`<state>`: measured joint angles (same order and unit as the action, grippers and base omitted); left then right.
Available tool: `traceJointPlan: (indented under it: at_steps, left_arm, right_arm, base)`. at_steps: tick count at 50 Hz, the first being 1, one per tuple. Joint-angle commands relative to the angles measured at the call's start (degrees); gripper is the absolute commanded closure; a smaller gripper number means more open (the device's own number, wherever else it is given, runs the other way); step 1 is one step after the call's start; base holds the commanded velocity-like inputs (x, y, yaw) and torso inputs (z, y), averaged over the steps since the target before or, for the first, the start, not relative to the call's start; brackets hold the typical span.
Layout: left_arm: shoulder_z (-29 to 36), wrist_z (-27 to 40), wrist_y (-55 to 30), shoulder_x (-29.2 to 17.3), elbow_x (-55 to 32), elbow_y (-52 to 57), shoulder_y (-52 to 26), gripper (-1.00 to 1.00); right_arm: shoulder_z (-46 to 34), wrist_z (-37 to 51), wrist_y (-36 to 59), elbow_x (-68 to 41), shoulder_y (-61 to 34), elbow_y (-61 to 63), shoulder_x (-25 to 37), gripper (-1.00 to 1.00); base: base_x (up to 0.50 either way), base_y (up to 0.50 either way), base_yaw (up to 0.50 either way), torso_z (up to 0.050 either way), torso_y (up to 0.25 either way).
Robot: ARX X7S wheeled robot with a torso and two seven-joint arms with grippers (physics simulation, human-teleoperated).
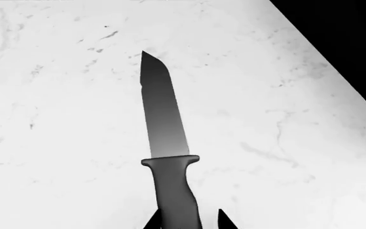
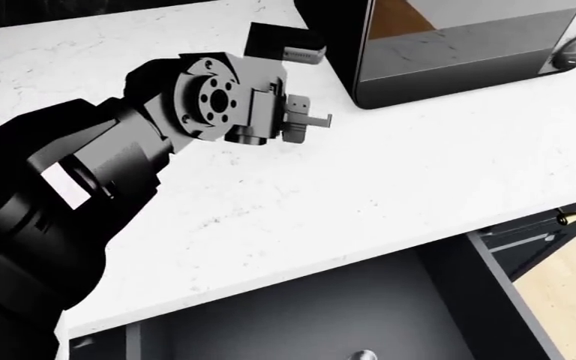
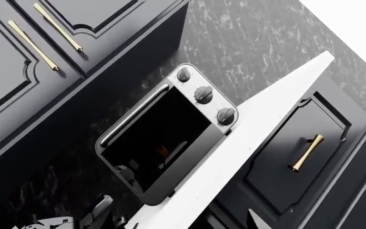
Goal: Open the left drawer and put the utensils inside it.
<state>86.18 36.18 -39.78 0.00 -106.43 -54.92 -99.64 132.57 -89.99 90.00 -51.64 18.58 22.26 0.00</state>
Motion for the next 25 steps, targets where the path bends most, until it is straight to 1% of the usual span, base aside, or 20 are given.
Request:
traceJointPlan:
  at_steps: [1,8,10,14,25]
  left_arm:
    - [5.7,1.8,-1.9,0.0,-3.5,-1.5,2.7,1.0]
    - [5.8,2.9,-1.8,0.0,-4.3,-2.1,2.7,1.0]
    - [5.8,5.8,-1.6,0.0,-5.7,-2.9,2.7,1.0]
    - [6.0,8.5,-1.0,0.0,-7.3,-4.3,2.2,1.0]
    - [6.3,8.5,-1.3,0.0,-6.6,-4.2,1.9,1.0]
  right_arm:
    - [0.1,0.0,0.0,-0.2,0.1,-0.2,0.0,-1.0]
    - [0.1,0.0,0.0,0.1,0.0,-0.1,0.0,-1.0]
    - [0.1,0.0,0.0,0.0,0.0,-0.3,0.0,-1.0]
    - [0.1,0.0,0.0,0.1,0.1,-0.4,0.0,-1.0]
    - [-0.1,0.0,0.0,0.3,-0.1,-0.3,0.0,-1.0]
  base:
    - [0.0,0.0,0.0,0.0,0.0]
    - [0.0,0.0,0.0,0.0,-0.005]
    - [0.0,0.0,0.0,0.0,0.0]
    - [0.0,0.0,0.0,0.0,-0.005]
    - [0.0,0.0,0.0,0.0,-0.003]
